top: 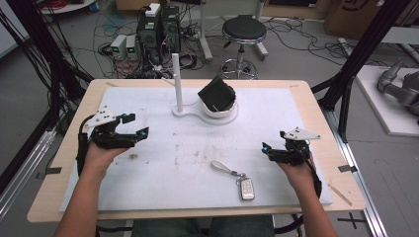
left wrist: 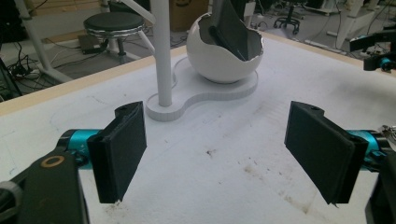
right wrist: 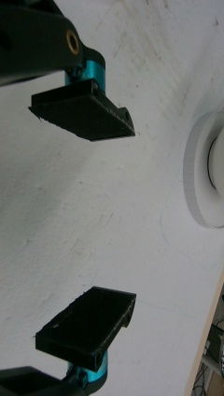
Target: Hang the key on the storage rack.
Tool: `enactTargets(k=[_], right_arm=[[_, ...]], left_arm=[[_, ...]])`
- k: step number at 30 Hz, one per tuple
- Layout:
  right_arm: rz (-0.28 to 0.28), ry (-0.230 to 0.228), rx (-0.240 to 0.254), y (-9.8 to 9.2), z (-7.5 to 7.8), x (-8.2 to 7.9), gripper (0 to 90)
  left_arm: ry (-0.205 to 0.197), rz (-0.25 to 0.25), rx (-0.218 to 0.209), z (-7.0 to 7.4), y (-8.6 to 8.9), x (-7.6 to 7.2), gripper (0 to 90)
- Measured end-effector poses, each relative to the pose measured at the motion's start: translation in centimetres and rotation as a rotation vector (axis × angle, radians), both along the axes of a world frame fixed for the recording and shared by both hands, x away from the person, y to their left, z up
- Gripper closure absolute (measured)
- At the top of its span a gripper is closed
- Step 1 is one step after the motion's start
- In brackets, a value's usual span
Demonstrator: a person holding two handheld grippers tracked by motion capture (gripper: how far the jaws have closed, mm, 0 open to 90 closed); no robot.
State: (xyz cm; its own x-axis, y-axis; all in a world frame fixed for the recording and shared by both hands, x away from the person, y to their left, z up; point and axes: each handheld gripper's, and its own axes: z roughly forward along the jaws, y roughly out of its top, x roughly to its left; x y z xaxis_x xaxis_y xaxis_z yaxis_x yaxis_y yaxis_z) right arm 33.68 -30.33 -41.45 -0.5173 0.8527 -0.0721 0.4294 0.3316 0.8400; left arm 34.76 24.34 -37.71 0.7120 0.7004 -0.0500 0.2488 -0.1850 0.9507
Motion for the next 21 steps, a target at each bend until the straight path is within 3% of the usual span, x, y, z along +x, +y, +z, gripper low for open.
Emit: enactTargets(k=[6, 18, 21], right_arm=[[0.091, 0.009, 0.015, 2.3, 0.1, -0.3, 17.9], [0.256, 0.035, -0.022, 5.9, -0.3, -1.2, 17.9], [0.347, 0.085, -0.045, 6.8, -1.0, -1.5, 17.9]], left_arm=[[0.0, -0.005, 0.019, -0.2, -0.3, -0.1, 20.8], [0.004, -0.001, 0.018, -0.4, -0.3, -0.3, 20.8], [0.005, 0.004, 0.016, -0.5, -0.1, -0.2, 20.8]])
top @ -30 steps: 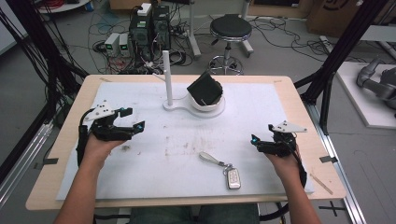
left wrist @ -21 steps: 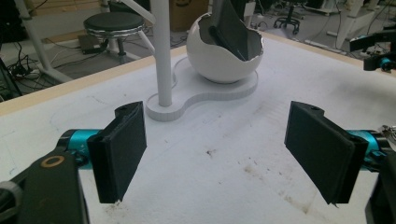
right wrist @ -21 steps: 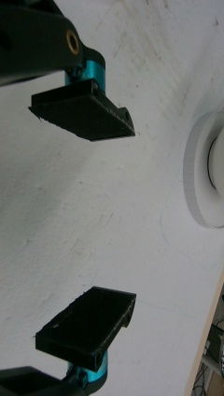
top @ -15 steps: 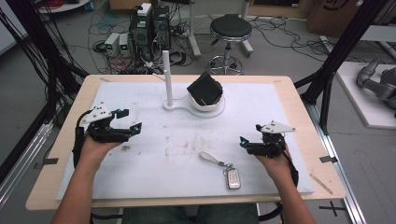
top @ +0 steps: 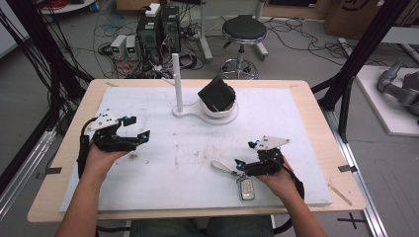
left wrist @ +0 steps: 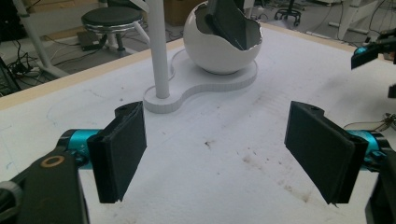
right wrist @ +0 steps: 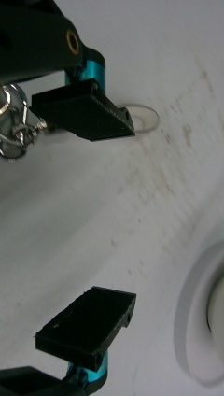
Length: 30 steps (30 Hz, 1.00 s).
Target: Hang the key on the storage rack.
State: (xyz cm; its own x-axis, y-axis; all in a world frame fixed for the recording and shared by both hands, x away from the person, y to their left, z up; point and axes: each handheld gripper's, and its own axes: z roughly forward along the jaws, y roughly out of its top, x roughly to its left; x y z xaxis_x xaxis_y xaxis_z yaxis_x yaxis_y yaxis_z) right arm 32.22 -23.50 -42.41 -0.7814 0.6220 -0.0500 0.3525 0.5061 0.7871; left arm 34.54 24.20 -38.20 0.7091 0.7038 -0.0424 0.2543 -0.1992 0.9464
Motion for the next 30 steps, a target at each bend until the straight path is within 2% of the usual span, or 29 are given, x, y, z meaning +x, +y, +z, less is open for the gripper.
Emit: enactTargets(k=[2, 3, 4, 6, 7, 8, 9, 11, 12, 15, 18, 19, 20, 21, 25, 28, 30], right_arm=[[0.052, 0.025, -0.012, 0.4, -0.4, -0.1, 17.9], [0.052, 0.025, -0.012, 0.4, -0.4, -0.1, 17.9], [0.091, 0.031, -0.038, 0.8, -0.6, -0.2, 17.9], [0.127, 0.047, -0.044, 1.1, -0.8, -0.3, 17.9], [0.127, 0.047, -0.044, 1.1, -0.8, -0.3, 17.9], [0.163, 0.058, -0.061, 1.4, -1.0, -0.5, 25.2], [0.18, 0.064, -0.066, 1.5, -1.1, -0.5, 28.3], [0.2, 0.073, -0.078, 1.6, -1.2, -0.5, 29.6], [0.211, 0.099, -0.107, 1.9, -1.5, -0.5, 31.2], [0.245, 0.123, -0.15, 2.2, -1.9, -0.6, 40.3], [0.274, 0.124, -0.148, 2.1, -1.7, -0.8, 64.3], [0.291, 0.122, -0.147, 2.1, -1.7, -0.8, 69.1], [0.292, 0.124, -0.148, 2.0, -1.7, -0.8, 77.7], [0.288, 0.128, -0.149, 2.0, -1.6, -0.9, 82.0], [0.28, 0.138, -0.143, 1.9, -1.6, -0.8, 82.4], [0.258, 0.118, -0.126, 1.8, -1.0, -0.8, 82.7], [0.242, 0.089, -0.088, 1.7, -0.5, -0.7, 82.6]], left_arm=[[0.002, 0.001, -0.001, -0.1, 0.1, 0.0, 20.8], [0.002, 0.001, -0.001, -0.1, 0.1, 0.0, 20.8], [0.002, 0.0, 0.001, -0.1, 0.1, 0.1, 20.8], [0.003, 0.003, -0.001, -0.2, 0.1, 0.1, 20.8], [0.003, 0.003, -0.001, -0.2, 0.1, 0.1, 20.8], [0.004, 0.005, -0.003, -0.2, 0.1, 0.1, 20.8], [0.004, 0.005, -0.003, -0.2, 0.1, 0.1, 20.8], [0.002, 0.007, -0.004, -0.2, 0.2, 0.1, 20.8], [0.002, 0.009, -0.003, -0.2, 0.2, 0.1, 20.8], [0.004, 0.016, -0.007, -0.2, 0.4, 0.1, 20.8], [0.006, 0.018, -0.01, -0.3, 0.6, 0.1, 20.8], [0.006, 0.02, -0.01, -0.3, 0.6, 0.1, 20.8], [0.005, 0.02, -0.008, -0.3, 0.6, 0.1, 20.8], [0.006, 0.02, -0.011, -0.3, 0.6, 0.1, 20.8], [0.002, 0.016, -0.004, -0.4, 0.5, 0.2, 20.8], [0.003, 0.017, -0.006, -0.5, 0.6, 0.3, 20.8], [0.003, 0.017, -0.005, -0.4, 0.7, 0.3, 20.8]])
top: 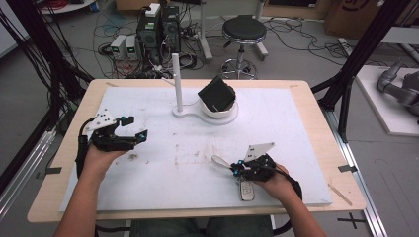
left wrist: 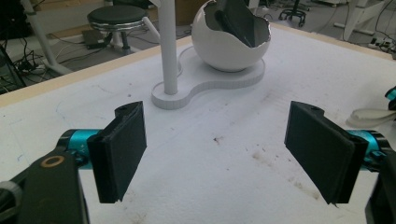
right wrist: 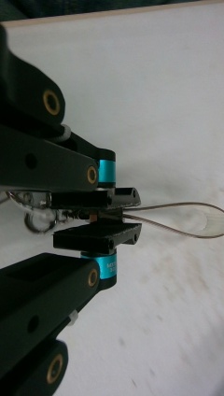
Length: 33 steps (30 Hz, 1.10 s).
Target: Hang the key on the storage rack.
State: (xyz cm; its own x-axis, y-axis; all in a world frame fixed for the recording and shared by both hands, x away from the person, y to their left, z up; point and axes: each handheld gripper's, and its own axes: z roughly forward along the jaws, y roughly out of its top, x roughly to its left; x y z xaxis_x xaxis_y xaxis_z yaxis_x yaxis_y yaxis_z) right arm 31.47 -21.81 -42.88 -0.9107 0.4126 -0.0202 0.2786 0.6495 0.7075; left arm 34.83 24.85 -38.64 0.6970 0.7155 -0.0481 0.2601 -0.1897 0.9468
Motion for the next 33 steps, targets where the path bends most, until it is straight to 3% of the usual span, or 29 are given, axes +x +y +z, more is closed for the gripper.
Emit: enactTargets(k=[10, 15, 19, 22, 33], right_arm=[[-0.092, -0.099, 0.156, -0.5, 2.5, 1.3, 82.9], [-0.132, -0.145, 0.21, -0.3, 4.1, 2.2, 82.9], [-0.16, -0.172, 0.209, 0.2, 5.0, 2.9, 82.9], [-0.183, -0.205, 0.235, 1.0, 6.1, 4.1, 82.9], [-0.174, -0.279, 0.226, 4.7, 9.4, 6.6, 82.8]], left_arm=[[-0.007, -0.003, -0.019, 0.2, 0.0, -0.3, 20.8], [-0.007, 0.0, -0.022, 0.2, -0.1, -0.3, 20.8], [-0.008, -0.001, -0.028, 0.2, 0.0, -0.3, 20.8], [-0.01, 0.0, -0.025, 0.2, 0.1, -0.4, 20.8], [-0.02, 0.017, -0.027, 0.5, 0.8, -1.2, 20.8]])
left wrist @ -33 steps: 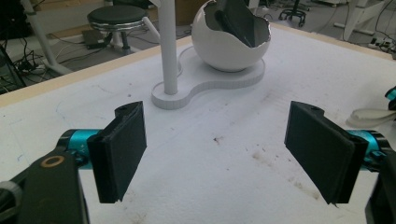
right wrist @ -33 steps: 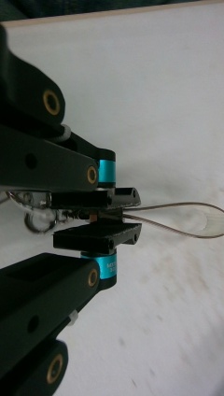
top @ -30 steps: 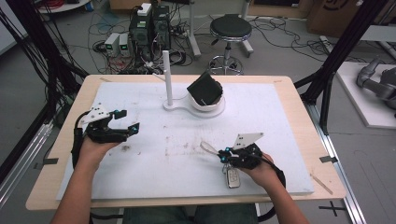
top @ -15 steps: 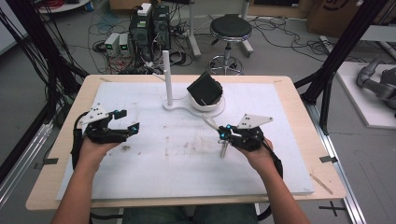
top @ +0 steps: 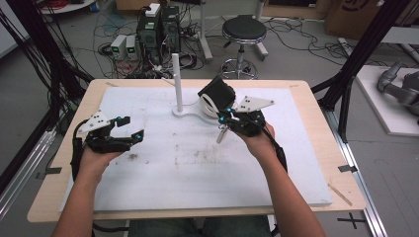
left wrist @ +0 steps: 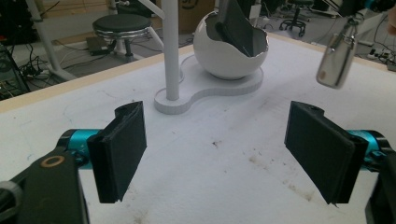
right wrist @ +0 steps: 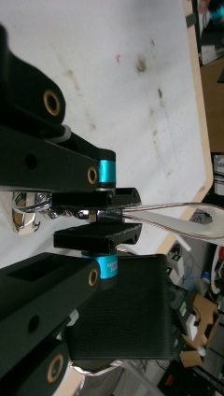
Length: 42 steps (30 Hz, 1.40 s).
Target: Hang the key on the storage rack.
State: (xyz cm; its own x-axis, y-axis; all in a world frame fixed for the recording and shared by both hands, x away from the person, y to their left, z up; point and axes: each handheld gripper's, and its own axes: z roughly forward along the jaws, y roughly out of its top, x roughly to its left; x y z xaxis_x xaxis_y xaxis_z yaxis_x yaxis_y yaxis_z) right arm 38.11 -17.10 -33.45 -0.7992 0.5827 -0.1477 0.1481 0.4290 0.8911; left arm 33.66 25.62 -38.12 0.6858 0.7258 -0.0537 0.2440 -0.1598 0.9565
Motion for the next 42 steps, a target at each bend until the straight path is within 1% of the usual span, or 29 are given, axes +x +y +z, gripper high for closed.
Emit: enactTargets(k=[2, 6, 9, 10, 11, 13, 15, 17, 18, 19, 21, 25, 26, 27, 28, 29, 30, 32, 33, 36, 37, 38, 42], right_arm=[[0.006, -0.006, 0.002, 0.7, 0.5, 0.5, 82.9], [0.014, -0.037, -0.017, 2.3, 1.6, 1.4, 82.9], [0.02, -0.049, -0.027, 3.5, 2.4, 2.2, 82.9], [0.02, -0.049, -0.027, 3.5, 2.4, 2.2, 82.9], [0.023, -0.064, -0.027, 4.2, 3.0, 2.7, 82.8], [0.019, -0.07, -0.039, 5.0, 3.5, 3.2, 82.9], [0.025, -0.09, -0.034, 5.7, 3.8, 3.6, 82.9], [0.02, -0.089, -0.043, 6.3, 4.2, 4.0, 82.8], [0.021, -0.099, -0.053, 6.7, 4.3, 4.2, 82.8], [0.021, -0.099, -0.053, 6.7, 4.3, 4.2, 82.8], [0.018, -0.098, -0.052, 7.6, 4.6, 4.7, 82.9], [0.016, -0.094, -0.061, 8.2, 4.6, 5.1, 82.8], [0.02, -0.102, -0.076, 8.6, 4.6, 5.4, 82.8], [0.023, -0.104, -0.079, 8.7, 4.6, 5.5, 82.8], [0.023, -0.097, -0.087, 9.0, 4.7, 5.5, 82.8], [0.02, -0.113, -0.098, 9.1, 4.7, 5.7, 82.8], [0.018, -0.102, -0.099, 9.3, 4.6, 5.7, 82.8], [0.017, -0.107, -0.101, 9.4, 4.6, 5.8, 82.8], [0.01, -0.098, -0.108, 9.6, 4.3, 6.1, 82.8], [0.002, -0.097, -0.132, 9.9, 3.8, 6.5, 82.8], [-0.002, -0.084, -0.135, 10.0, 3.6, 6.6, 82.8], [-0.008, -0.087, -0.145, 10.0, 3.5, 6.7, 82.8], [-0.015, -0.078, -0.145, 10.4, 3.0, 7.2, 82.8]], left_arm=[[-0.002, 0.003, 0.002, 0.0, 0.0, -0.2, 20.8], [-0.005, 0.004, 0.013, 0.1, 0.2, -0.6, 20.8], [-0.005, 0.007, 0.016, 0.0, 0.4, -0.9, 20.8], [-0.005, 0.007, 0.016, 0.0, 0.4, -0.9, 20.8], [-0.001, 0.011, 0.017, 0.0, 0.6, -1.0, 20.8], [-0.003, 0.012, 0.019, 0.0, 0.7, -1.0, 20.8], [-0.003, 0.015, 0.017, 0.0, 0.8, -1.1, 20.8], [-0.006, 0.016, 0.014, 0.1, 0.8, -1.2, 20.8], [-0.006, 0.016, 0.014, 0.1, 0.8, -1.2, 20.8], [-0.006, 0.015, 0.017, 0.1, 0.7, -1.2, 20.8], [-0.008, 0.011, 0.017, 0.1, 0.7, -1.2, 20.8], [-0.007, 0.012, 0.016, 0.1, 0.7, -1.1, 20.8], [-0.004, 0.015, 0.015, 0.1, 0.7, -1.1, 20.8], [-0.004, 0.015, 0.015, 0.0, 0.7, -1.1, 20.8], [-0.006, 0.012, 0.016, 0.0, 0.8, -1.1, 20.8], [-0.006, 0.012, 0.015, 0.0, 0.8, -1.1, 20.8], [-0.006, 0.012, 0.015, 0.0, 0.8, -1.1, 20.8], [-0.005, 0.011, 0.015, 0.0, 0.8, -1.1, 20.8], [-0.004, 0.01, 0.017, 0.0, 0.8, -1.1, 20.8], [-0.002, 0.011, 0.018, 0.0, 0.7, -1.1, 20.8], [-0.001, 0.012, 0.017, 0.0, 0.7, -1.2, 20.8], [-0.002, 0.012, 0.017, 0.0, 0.7, -1.2, 20.8], [-0.005, 0.015, 0.018, 0.0, 0.7, -1.2, 20.8]])
